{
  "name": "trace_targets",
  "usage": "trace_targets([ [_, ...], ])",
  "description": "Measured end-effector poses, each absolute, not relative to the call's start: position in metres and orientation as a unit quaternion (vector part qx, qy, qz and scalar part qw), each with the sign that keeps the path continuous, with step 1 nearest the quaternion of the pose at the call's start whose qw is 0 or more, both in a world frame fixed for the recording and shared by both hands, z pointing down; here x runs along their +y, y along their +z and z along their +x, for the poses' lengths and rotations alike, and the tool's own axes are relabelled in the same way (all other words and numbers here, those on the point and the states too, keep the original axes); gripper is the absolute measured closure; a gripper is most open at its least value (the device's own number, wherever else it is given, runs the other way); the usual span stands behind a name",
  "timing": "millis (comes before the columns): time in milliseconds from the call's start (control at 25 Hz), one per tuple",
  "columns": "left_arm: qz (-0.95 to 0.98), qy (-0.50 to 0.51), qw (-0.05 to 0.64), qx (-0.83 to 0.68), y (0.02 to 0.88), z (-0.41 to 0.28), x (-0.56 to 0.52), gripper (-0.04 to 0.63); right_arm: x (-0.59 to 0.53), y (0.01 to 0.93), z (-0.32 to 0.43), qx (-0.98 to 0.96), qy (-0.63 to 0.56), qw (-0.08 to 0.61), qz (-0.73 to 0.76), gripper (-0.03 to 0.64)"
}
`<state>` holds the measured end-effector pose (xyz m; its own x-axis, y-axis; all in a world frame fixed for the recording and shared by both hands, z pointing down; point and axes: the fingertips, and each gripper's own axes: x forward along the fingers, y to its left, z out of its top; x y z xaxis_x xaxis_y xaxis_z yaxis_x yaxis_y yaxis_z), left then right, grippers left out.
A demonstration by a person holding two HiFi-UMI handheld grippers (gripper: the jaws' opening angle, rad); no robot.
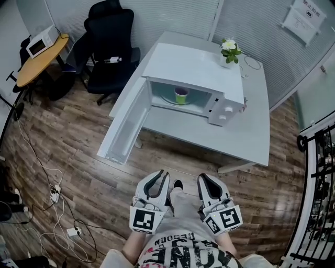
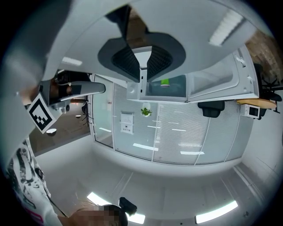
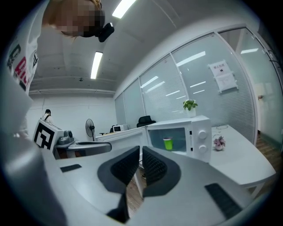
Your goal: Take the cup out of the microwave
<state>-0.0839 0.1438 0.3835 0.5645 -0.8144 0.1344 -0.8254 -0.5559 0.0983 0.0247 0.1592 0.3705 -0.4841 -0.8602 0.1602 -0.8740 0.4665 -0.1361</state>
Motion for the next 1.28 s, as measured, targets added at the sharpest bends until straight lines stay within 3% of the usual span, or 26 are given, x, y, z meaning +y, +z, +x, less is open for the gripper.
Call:
trace_targets([
  [680, 0.872, 0.031, 0.058, -0.485, 0.380, -0.046, 0.028, 0.537, 0.034, 0.376, 0.060, -0.871, 0.099, 0.043, 0.479, 0.589],
  [1280, 0.859, 0.036, 0.054, -0.508, 0.379, -0.035, -0.010, 0.549, -0.007, 0.387, 0.083, -0.877, 0.113, 0.048, 0.464, 0.589],
])
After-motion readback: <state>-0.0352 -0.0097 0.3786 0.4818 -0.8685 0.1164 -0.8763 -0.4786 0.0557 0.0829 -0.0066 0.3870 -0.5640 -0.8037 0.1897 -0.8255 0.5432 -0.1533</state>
